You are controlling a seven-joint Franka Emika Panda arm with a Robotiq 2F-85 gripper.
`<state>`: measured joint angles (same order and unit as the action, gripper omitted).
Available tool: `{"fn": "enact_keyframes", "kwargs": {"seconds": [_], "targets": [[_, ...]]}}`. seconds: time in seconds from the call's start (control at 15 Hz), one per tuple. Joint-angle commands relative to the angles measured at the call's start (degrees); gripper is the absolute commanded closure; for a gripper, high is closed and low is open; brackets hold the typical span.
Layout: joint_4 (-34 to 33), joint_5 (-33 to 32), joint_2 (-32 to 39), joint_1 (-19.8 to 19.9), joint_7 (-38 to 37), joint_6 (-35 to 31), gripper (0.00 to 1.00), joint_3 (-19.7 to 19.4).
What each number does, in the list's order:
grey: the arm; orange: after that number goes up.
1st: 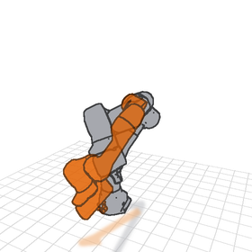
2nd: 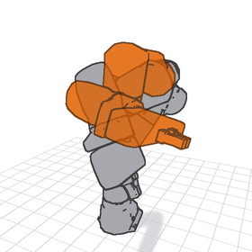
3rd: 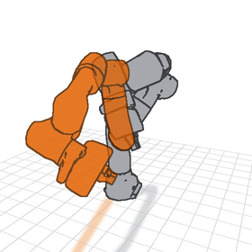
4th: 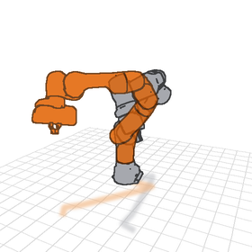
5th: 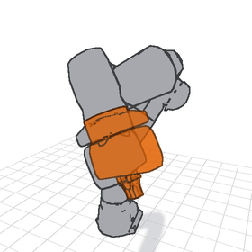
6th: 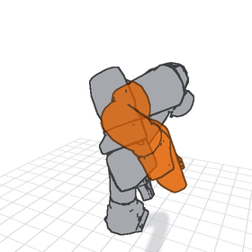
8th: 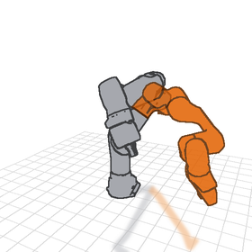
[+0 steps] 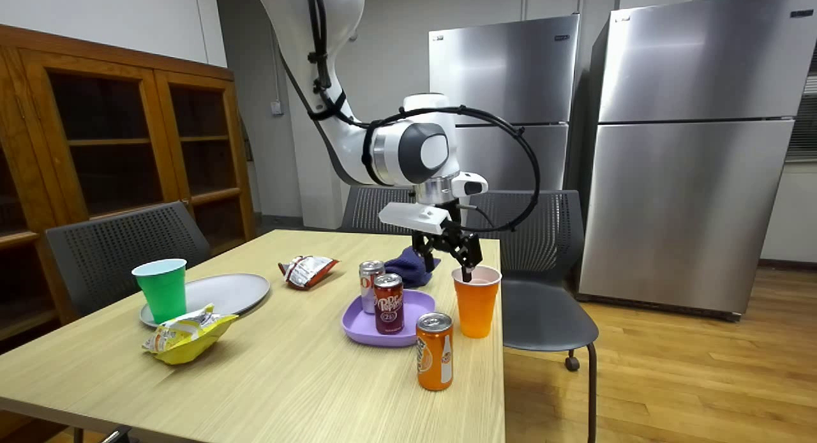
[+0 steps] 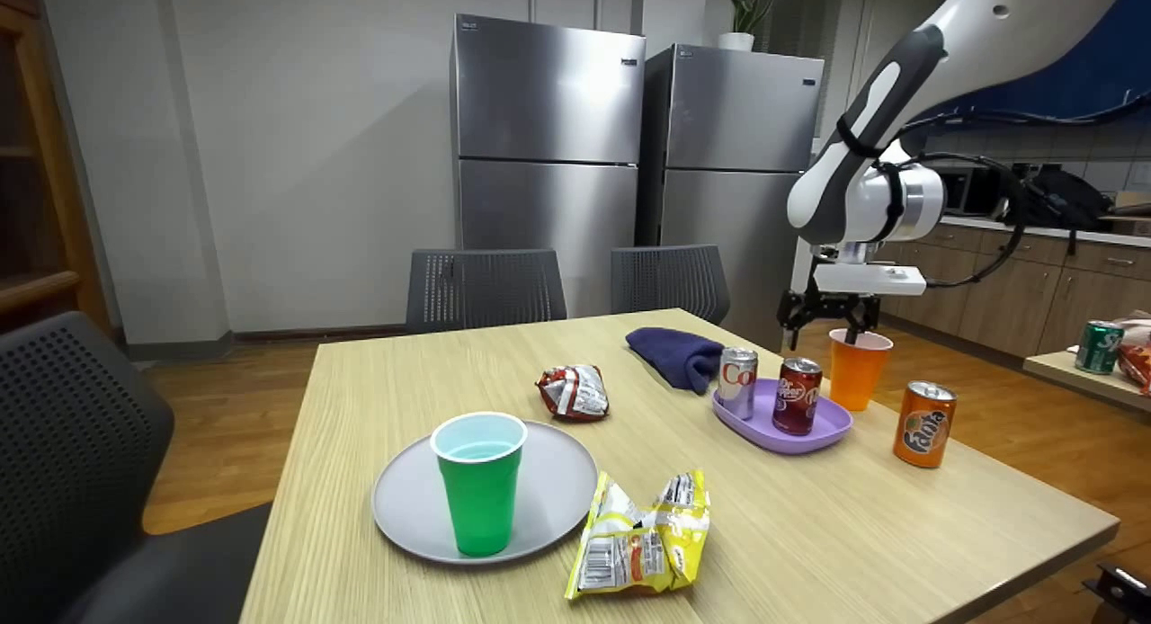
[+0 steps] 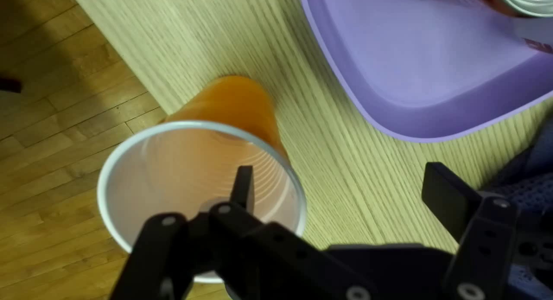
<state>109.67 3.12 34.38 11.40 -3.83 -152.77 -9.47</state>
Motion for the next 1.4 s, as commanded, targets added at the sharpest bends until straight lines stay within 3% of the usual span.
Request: {"fn": "enact_keyframes", "kwargs": {"seconds": [0.0, 0.27, 0.33, 0.47, 1.0, 1.33], "targets": [[-1.83, 1.40, 1.60, 1.60, 1.57, -0.30, 0.00, 1.56], [-1.80, 1.32, 1.21, 1.69, 1.94, -0.27, 0.00, 1.64], [-1.77, 1.03, 1.14, 1.37, 1.52, -0.41, 0.25, 1.25], [-1.89, 0.87, 1.08, 1.29, 1.40, -0.68, 0.32, 1.05], [-1.97, 0.49, 0.79, 1.50, 1.25, -0.15, 0.97, 0.45], [-1.58, -1.20, -1.05, 0.54, 0.53, 0.75, 0.99, -1.48]]}}
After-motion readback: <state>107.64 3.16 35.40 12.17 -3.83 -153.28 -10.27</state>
